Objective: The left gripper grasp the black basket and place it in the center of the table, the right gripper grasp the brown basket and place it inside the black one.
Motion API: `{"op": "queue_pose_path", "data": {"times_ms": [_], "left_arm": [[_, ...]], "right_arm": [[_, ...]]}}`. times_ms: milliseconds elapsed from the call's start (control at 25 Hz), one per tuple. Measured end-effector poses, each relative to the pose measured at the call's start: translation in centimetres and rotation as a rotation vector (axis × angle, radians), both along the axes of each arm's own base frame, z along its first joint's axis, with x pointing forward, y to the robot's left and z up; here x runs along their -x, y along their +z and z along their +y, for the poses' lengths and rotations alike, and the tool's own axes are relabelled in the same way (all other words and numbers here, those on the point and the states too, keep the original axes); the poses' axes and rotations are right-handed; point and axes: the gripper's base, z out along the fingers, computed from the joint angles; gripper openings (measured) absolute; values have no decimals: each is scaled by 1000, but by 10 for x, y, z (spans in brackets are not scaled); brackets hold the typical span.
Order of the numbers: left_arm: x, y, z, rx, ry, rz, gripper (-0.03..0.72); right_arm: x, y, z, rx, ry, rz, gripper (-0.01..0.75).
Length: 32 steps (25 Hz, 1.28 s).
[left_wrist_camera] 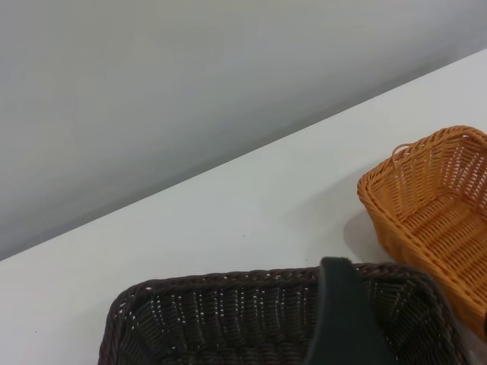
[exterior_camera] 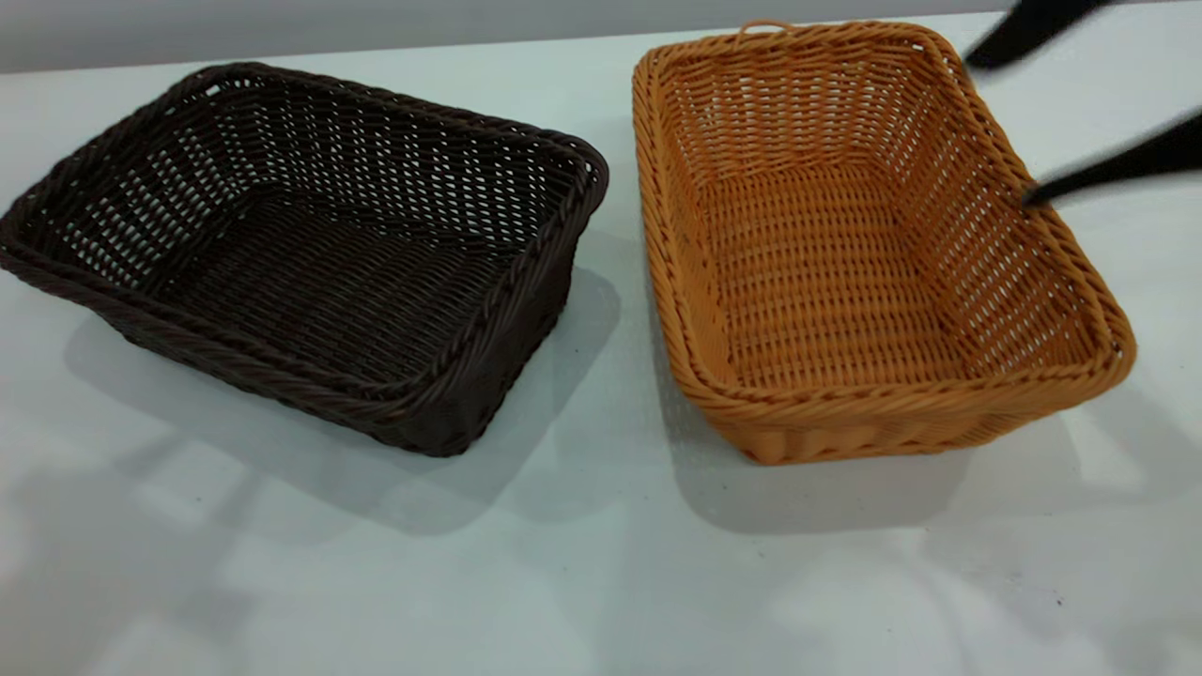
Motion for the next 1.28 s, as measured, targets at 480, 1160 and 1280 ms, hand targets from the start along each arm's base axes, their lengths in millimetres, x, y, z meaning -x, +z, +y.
{"op": "queue_pose_path", "data": {"times_ms": [480,1160,1280], "left_arm": [[-10,-10,-1,-2,-3,54,380],[-21,-21,-1,-4,0,110,380],[-24,-23,-1,-6,1,122,380]], "right_arm": [[-6,-37,36,-71,-34,212,384],[-15,-60,41,-74,-111,276,384],[-15,-67,42,-70,-108,306,384]]}}
